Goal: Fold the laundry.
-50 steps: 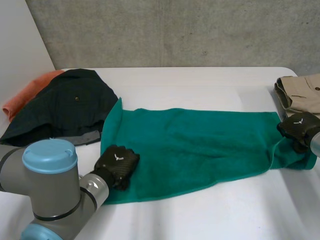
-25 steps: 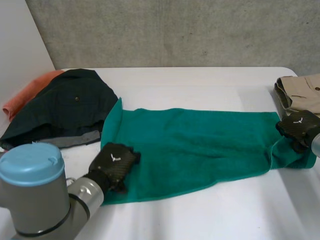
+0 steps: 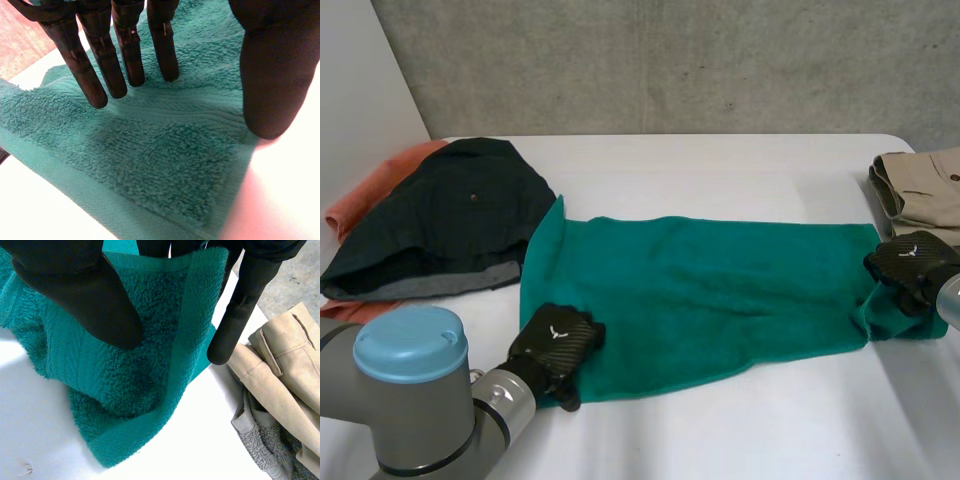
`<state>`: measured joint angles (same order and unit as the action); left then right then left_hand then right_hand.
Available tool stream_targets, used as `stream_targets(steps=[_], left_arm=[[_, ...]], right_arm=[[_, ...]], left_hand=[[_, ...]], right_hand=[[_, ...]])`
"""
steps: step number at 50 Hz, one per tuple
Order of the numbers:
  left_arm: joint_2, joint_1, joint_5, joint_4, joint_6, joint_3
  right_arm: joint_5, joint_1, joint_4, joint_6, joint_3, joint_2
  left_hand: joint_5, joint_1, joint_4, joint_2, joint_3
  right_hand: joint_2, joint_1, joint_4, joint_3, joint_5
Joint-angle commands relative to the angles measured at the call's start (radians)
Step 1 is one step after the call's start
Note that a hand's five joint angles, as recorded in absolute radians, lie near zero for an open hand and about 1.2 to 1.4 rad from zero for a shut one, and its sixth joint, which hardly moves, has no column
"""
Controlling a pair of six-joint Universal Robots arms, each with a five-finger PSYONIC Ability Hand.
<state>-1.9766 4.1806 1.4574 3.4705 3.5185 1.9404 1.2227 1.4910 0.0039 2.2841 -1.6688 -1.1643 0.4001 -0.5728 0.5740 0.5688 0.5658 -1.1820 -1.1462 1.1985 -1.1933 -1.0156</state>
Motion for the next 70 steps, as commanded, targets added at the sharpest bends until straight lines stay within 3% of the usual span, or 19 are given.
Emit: stream_targets(steps=[1, 9, 15, 22, 30, 36, 41, 47, 55, 61, 67, 70], left_arm=[[-0.044, 0.016, 0.001, 0.025, 0.000, -0.024], [-0.051, 0.036, 0.009, 0.067, 0.000, -0.060], [-0.050, 0.058, 0.044, 0.119, 0.004, -0.086], [-0.070, 0.059, 0.052, 0.122, 0.095, -0.098], [-0.061, 0.081, 0.072, 0.114, 0.160, -0.078], [0.051, 0.088, 0.112, 0.093, 0.162, -0.048], [0.241, 0.084, 0.143, 0.001, 0.148, -0.031], [0.491, 0.078, 0.144, -0.221, 0.148, -0.058], [0.651, 0.075, 0.143, -0.507, 0.152, -0.141], [0.587, 0.082, 0.133, -0.493, 0.162, -0.169], [0.225, 0.088, 0.133, -0.355, 0.206, -0.293], [0.041, 0.110, 0.132, -0.306, 0.253, -0.429]], right_arm=[[0.000, 0.000, -0.018, 0.000, -0.011, 0.000], [-0.002, 0.000, -0.019, -0.002, -0.019, 0.000], [-0.008, -0.002, -0.021, -0.002, -0.022, 0.000], [-0.014, -0.003, -0.021, -0.002, -0.023, 0.000], [-0.014, -0.003, -0.021, -0.002, -0.023, 0.000], [-0.009, -0.002, -0.012, -0.003, -0.022, -0.026], [-0.003, -0.003, 0.043, -0.029, -0.020, -0.156], [-0.014, -0.031, 0.293, -0.130, 0.021, -0.373], [-0.031, -0.069, 0.516, -0.244, 0.106, -0.566], [-0.049, -0.074, 0.507, -0.255, 0.121, -0.525], [-0.023, -0.051, 0.459, -0.200, 0.220, -0.211], [0.046, 0.020, 0.392, -0.097, 0.320, -0.088]], left_hand=[[0.138, -0.140, 0.138, 0.144, 0.147], [0.302, -0.304, 0.303, 0.308, 0.311], [0.302, -0.304, 0.303, 0.308, 0.311], [0.314, -0.316, 0.315, 0.320, 0.323], [0.821, -0.823, 0.821, 0.827, 0.830], [0.822, -0.823, 0.822, 0.827, 0.831], [0.822, -0.823, 0.822, 0.827, 0.831], [0.822, -0.823, 0.822, 0.827, 0.831], [0.822, -0.823, 0.822, 0.827, 0.831], [0.822, -0.823, 0.822, 0.827, 0.831], [0.822, -0.823, 0.822, 0.827, 0.831], [0.822, -0.823, 0.822, 0.827, 0.831]], right_hand=[[-0.214, -0.250, 0.198, -0.203, -0.206], [-0.214, -0.250, 0.198, -0.203, -0.206], [-0.214, -0.250, 0.198, -0.203, -0.206], [-0.214, -0.250, 0.198, -0.203, -0.206], [-0.214, -0.250, 0.198, -0.203, -0.206], [-0.214, -0.250, 0.198, -0.203, -0.206], [-0.214, -0.250, 0.198, -0.203, -0.206], [-0.214, -0.250, 0.198, -0.203, -0.206], [-0.214, -0.250, 0.198, -0.203, -0.206], [-0.214, -0.250, 0.198, -0.203, -0.206], [-0.214, -0.250, 0.198, -0.203, -0.206], [-0.214, -0.250, 0.198, -0.203, -0.206]])
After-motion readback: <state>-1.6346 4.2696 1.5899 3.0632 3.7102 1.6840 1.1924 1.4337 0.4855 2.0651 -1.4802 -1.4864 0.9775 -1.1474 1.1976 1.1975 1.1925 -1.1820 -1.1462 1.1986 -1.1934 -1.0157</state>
